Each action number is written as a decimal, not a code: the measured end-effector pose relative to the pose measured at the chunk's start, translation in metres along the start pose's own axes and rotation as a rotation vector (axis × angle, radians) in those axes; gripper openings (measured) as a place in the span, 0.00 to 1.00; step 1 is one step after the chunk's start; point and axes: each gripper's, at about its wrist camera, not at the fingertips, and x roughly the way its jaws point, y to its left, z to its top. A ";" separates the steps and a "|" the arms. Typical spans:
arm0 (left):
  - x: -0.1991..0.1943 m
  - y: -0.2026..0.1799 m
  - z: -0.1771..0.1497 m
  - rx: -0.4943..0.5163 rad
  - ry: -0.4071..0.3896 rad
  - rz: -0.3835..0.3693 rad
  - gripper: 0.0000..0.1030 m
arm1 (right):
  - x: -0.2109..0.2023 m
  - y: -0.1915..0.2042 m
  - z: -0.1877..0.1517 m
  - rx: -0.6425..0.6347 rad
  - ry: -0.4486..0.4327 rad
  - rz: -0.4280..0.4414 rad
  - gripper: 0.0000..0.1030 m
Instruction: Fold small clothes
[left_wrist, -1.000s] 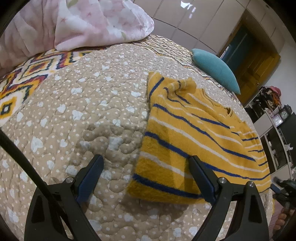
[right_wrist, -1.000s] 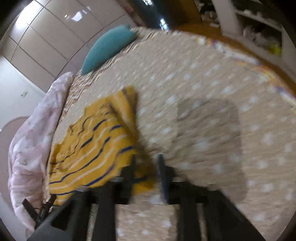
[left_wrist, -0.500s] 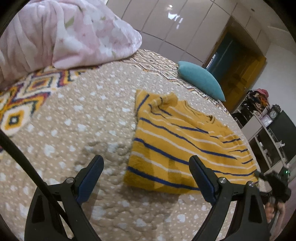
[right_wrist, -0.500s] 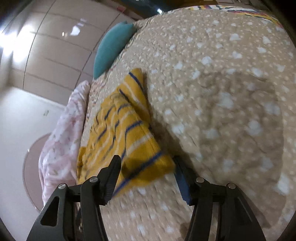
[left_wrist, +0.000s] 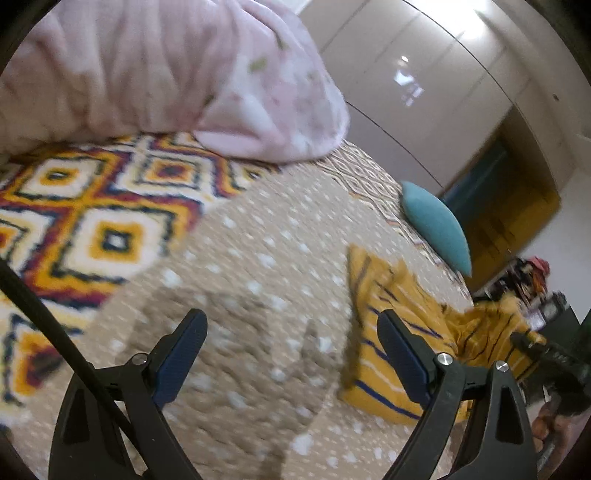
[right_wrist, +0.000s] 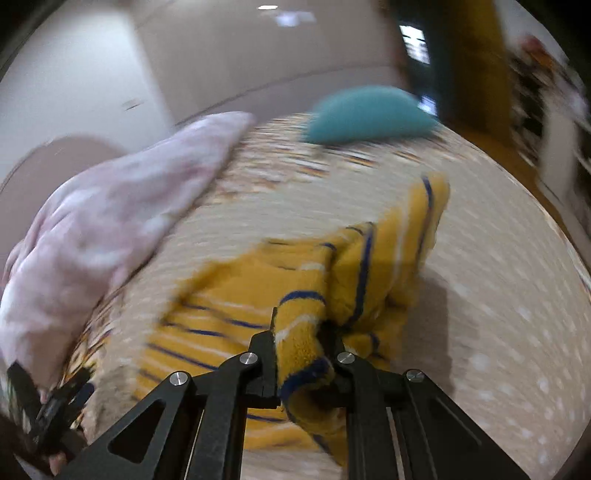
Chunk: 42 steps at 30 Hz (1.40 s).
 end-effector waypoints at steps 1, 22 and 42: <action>-0.001 0.003 0.003 -0.005 -0.006 0.012 0.90 | 0.007 0.024 0.002 -0.042 0.006 0.034 0.12; 0.004 0.038 0.017 -0.144 0.005 0.038 0.90 | 0.104 0.173 -0.094 -0.403 0.261 0.175 0.21; 0.078 -0.077 -0.037 0.080 0.253 -0.179 0.41 | 0.096 0.136 -0.001 -0.290 0.336 0.184 0.58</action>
